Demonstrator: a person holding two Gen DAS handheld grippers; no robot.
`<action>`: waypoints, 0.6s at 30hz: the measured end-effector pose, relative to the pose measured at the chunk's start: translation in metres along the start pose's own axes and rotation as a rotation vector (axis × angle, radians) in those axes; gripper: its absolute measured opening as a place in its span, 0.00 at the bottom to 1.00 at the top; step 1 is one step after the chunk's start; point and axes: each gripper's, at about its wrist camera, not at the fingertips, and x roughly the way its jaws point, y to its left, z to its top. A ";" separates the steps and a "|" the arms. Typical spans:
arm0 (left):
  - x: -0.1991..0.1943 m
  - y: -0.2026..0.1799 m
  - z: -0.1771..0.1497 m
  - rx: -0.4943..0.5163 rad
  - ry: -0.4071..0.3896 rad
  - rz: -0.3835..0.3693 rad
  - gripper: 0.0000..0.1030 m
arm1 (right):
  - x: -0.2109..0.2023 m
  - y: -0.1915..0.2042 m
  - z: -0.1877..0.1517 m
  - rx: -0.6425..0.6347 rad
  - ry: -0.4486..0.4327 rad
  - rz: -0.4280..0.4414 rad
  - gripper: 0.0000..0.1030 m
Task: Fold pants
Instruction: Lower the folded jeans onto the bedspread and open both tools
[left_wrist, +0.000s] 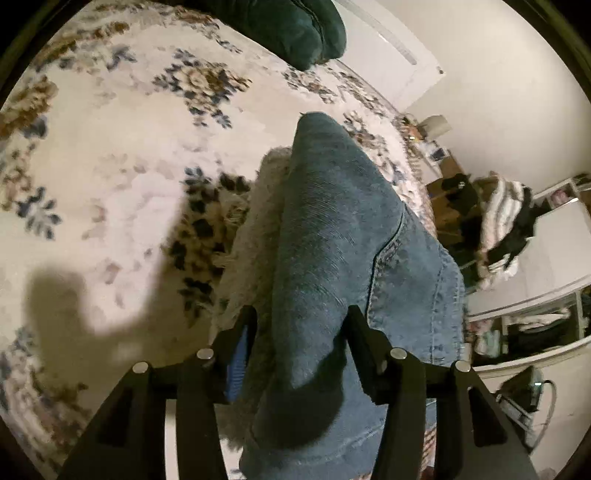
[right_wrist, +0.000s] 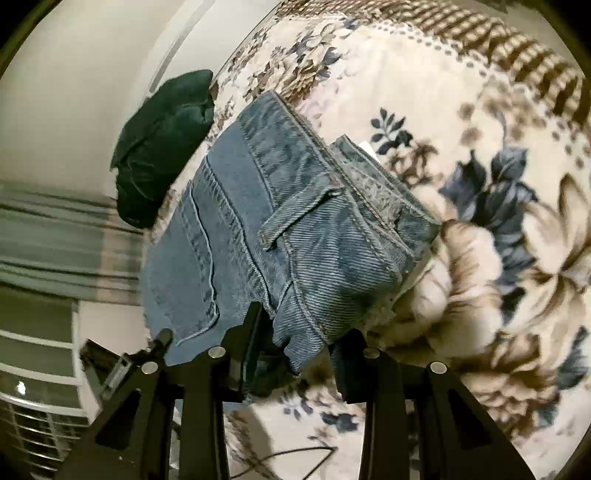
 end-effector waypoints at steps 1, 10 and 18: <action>-0.008 -0.007 -0.001 0.021 -0.013 0.046 0.47 | -0.004 0.006 -0.001 -0.012 0.001 -0.020 0.40; -0.063 -0.081 -0.027 0.280 -0.103 0.321 0.92 | -0.061 0.089 -0.032 -0.333 -0.115 -0.391 0.97; -0.101 -0.141 -0.068 0.402 -0.096 0.378 0.96 | -0.138 0.134 -0.071 -0.466 -0.221 -0.541 1.00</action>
